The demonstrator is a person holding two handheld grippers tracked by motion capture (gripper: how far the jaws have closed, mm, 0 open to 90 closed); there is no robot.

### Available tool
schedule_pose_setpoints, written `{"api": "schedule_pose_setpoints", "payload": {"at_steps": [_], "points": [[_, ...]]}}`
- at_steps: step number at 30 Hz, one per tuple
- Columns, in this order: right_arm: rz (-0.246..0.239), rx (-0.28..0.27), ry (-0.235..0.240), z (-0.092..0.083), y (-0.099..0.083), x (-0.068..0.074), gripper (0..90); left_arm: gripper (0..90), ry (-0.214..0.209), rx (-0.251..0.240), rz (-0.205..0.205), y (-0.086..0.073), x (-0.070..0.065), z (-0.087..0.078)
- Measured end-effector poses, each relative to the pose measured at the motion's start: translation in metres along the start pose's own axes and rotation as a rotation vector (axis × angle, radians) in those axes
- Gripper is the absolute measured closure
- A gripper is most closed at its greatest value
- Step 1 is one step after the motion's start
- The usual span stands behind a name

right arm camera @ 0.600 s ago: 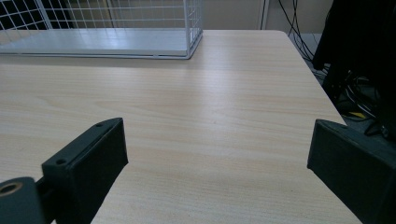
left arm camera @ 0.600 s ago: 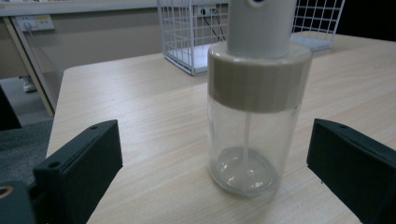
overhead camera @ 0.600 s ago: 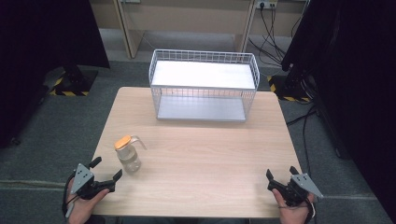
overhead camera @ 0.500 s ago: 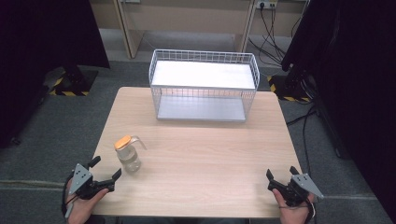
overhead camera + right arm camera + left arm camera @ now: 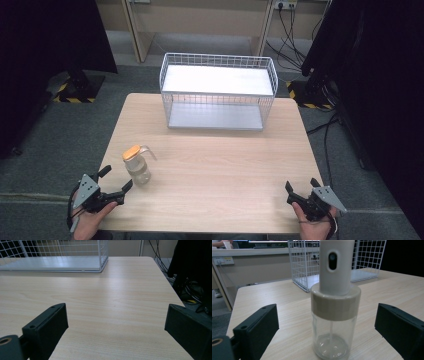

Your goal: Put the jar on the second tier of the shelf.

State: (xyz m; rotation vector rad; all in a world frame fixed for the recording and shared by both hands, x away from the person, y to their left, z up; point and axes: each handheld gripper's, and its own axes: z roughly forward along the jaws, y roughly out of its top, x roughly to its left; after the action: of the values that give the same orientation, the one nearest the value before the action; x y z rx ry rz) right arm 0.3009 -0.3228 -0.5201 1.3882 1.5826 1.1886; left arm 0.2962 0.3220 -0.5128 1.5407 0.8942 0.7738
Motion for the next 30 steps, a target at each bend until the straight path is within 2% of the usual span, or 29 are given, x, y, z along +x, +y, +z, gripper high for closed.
{"api": "schedule_pose_setpoints", "payload": {"at_steps": [9, 15, 21, 25, 30], "points": [[-0.004, 0.004, -0.002, 0.001, 0.000, 0.001, 4.8, 14.5, -0.054, -0.048, 0.004, 0.018, 0.004, 0.009], [-0.003, 0.005, 0.000, 0.001, 0.000, 0.001, 4.8, 25.0, -0.086, -0.063, 0.037, 0.030, 0.007, 0.022], [-0.005, 0.006, 0.000, 0.002, 0.001, 0.001, 4.8, 35.8, -0.115, -0.061, 0.031, 0.032, 0.010, 0.036], [-0.006, 0.004, 0.000, 0.002, 0.001, 0.001, 4.8, 44.6, -0.129, -0.058, 0.038, 0.031, 0.010, 0.040], [-0.006, 0.006, 0.002, 0.002, 0.001, 0.001, 4.8, 52.6, -0.150, -0.062, 0.015, 0.025, 0.011, 0.040]]}}
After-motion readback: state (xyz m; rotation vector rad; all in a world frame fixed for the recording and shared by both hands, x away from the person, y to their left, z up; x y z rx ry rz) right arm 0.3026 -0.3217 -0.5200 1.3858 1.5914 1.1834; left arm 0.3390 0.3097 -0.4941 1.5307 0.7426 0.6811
